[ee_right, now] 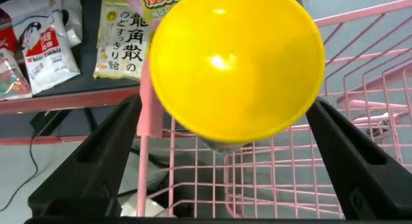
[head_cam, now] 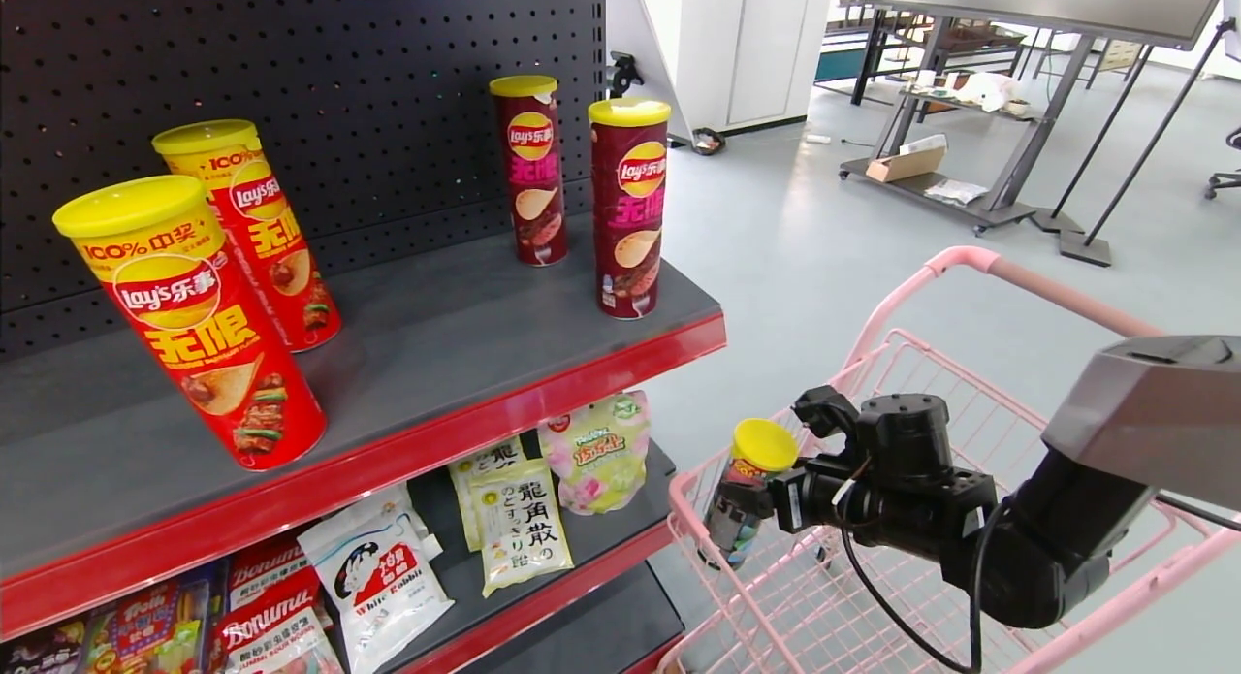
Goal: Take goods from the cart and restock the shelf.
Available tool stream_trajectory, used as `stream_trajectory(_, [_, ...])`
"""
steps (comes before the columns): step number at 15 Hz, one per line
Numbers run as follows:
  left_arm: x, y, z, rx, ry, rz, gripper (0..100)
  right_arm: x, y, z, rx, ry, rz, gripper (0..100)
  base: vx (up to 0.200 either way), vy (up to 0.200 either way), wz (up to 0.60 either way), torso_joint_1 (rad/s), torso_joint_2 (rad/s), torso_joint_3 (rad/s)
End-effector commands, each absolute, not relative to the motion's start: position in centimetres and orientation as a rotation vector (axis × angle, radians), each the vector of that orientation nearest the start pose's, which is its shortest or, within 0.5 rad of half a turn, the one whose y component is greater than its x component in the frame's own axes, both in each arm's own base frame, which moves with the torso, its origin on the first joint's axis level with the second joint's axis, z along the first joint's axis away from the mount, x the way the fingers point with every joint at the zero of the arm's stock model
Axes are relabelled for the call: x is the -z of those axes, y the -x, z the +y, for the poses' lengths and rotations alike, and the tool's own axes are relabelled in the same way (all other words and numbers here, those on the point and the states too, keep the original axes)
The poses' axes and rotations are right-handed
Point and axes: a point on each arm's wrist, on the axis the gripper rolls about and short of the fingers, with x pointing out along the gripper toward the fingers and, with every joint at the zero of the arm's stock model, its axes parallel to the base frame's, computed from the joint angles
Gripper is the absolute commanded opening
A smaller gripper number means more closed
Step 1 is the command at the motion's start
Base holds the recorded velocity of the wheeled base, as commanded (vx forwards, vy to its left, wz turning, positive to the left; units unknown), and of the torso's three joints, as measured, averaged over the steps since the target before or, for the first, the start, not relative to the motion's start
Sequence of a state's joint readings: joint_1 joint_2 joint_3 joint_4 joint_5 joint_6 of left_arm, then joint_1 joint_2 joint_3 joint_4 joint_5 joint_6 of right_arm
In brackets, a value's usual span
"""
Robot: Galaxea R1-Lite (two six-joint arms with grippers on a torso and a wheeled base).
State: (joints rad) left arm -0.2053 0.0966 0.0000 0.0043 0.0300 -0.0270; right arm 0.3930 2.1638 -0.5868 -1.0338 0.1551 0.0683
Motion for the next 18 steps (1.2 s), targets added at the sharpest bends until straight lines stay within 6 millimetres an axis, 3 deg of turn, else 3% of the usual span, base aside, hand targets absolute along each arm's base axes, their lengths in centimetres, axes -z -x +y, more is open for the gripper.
stream_trajectory(1, [-7.7,1.5,0.4,0.173,0.015,0.105,100,-1.4,-30.7,13.2,-0.515,0.002,0.575,100,0.0,0.0,0.0,0.0,0.0,0.0])
stream_trajectory(15, [-7.7,1.5,0.4,0.173,0.015,0.105,100,-0.5,-32.7,14.0,-0.479,0.018,0.546,100,0.0,0.0,0.0,0.0,0.0,0.0])
stream_trajectory(16, [-7.7,1.5,0.4,0.175,0.015,0.105,100,-0.5,-32.6,14.0,-0.48,0.019,0.547,0,0.0,0.0,0.0,0.0,0.0,0.0])
stream_trajectory(18, [-7.7,1.5,0.4,0.173,0.015,0.105,100,-0.2,-32.3,14.3,-0.489,0.021,0.56,0,0.0,0.0,0.0,0.0,0.0,0.0])
